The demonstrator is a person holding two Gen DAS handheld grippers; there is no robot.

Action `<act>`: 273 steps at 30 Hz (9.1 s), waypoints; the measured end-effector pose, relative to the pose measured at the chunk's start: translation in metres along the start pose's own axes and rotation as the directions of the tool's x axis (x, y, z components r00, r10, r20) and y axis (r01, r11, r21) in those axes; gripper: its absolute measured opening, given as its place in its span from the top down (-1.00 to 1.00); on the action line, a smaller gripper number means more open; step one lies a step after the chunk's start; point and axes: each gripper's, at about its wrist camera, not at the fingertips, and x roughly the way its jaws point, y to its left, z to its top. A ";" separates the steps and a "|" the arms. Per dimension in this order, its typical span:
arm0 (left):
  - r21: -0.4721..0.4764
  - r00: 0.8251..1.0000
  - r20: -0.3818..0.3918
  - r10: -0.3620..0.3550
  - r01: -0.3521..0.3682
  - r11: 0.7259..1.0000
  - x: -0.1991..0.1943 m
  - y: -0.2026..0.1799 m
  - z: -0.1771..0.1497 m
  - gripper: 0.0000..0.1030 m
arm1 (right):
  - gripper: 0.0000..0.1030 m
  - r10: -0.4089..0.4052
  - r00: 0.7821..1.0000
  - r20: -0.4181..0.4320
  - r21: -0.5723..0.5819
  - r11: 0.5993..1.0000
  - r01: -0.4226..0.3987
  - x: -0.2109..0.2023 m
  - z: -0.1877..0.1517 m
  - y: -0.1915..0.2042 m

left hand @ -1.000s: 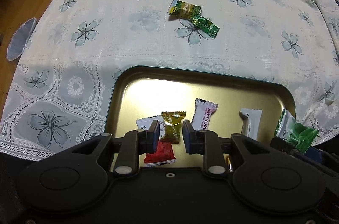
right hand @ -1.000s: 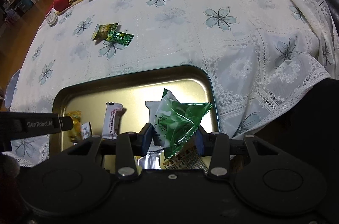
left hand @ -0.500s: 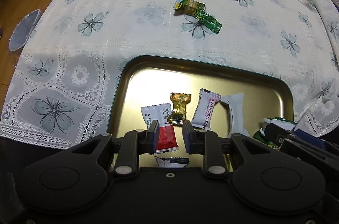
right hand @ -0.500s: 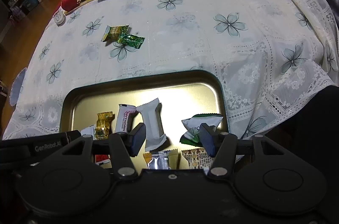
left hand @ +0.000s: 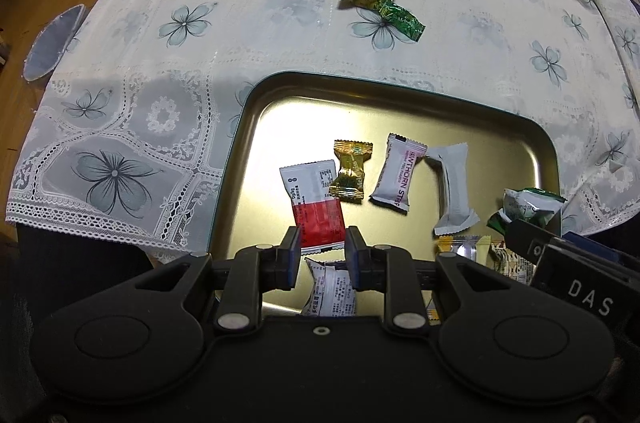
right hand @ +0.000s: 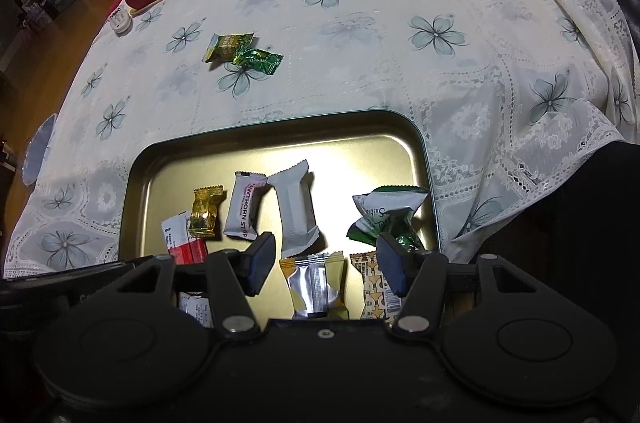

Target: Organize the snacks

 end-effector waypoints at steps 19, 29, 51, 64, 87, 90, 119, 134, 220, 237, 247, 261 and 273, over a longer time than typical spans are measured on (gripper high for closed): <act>-0.009 0.998 -0.037 -0.043 0.042 0.999 0.001 0.010 -0.019 0.34 | -0.15 0.015 1.000 -0.007 -0.036 0.999 -0.015 -0.010 -0.018 0.009; -0.033 0.993 -0.092 -0.074 0.071 0.997 0.016 0.021 -0.011 0.34 | -0.16 0.022 0.998 -0.056 -0.036 0.999 -0.024 0.006 -0.011 0.011; -0.012 0.993 -0.109 -0.037 0.036 0.999 0.040 0.026 0.081 0.34 | -0.17 0.021 1.000 -0.015 -0.119 0.993 -0.023 0.062 0.102 0.034; -0.031 0.980 -0.182 -0.077 0.073 0.997 0.076 0.033 0.108 0.34 | -0.16 0.052 0.998 -0.016 -0.249 0.967 -0.055 0.141 0.174 0.068; -0.053 0.976 -0.178 -0.129 0.121 0.991 0.080 0.032 0.152 0.35 | 0.55 0.082 0.996 -0.021 -0.340 0.937 -0.084 0.183 0.188 0.071; -0.062 0.974 -0.172 -0.145 0.136 0.989 0.078 0.023 0.163 0.35 | 0.55 0.084 0.996 -0.014 -0.246 0.966 -0.085 0.165 0.187 0.047; -0.045 0.979 -0.192 0.070 -0.080 0.996 0.164 -0.037 0.263 0.33 | 0.54 0.127 0.984 0.122 -0.073 0.990 -0.118 0.119 0.152 -0.038; 0.021 0.984 -0.167 -0.067 0.071 0.997 0.120 -0.043 0.227 0.19 | 0.54 0.160 0.982 0.103 -0.009 0.987 -0.160 0.121 0.154 -0.050; 0.019 0.996 -0.078 0.035 -0.033 0.999 0.027 0.003 0.041 0.18 | 0.12 0.015 1.000 0.006 -0.029 0.999 -0.015 0.028 0.034 0.010; 0.006 0.999 -0.034 0.035 -0.035 0.999 -0.004 0.013 -0.022 0.18 | 0.03 0.009 0.999 0.048 -0.093 0.996 -0.004 -0.019 -0.024 0.016; 0.007 0.999 0.003 0.044 -0.044 0.999 -0.014 0.022 -0.051 0.18 | -0.01 0.013 0.998 0.067 -0.100 0.995 -0.006 -0.033 -0.064 0.014; 0.039 0.999 0.018 0.039 -0.040 0.998 -0.024 0.020 -0.071 0.18 | -0.06 0.004 0.995 0.097 -0.091 0.996 0.005 -0.046 -0.087 0.007; 0.048 1.000 0.018 0.022 -0.023 0.999 -0.030 0.017 -0.076 0.18 | -0.12 -0.012 0.994 0.108 -0.087 0.996 0.022 -0.050 -0.090 0.007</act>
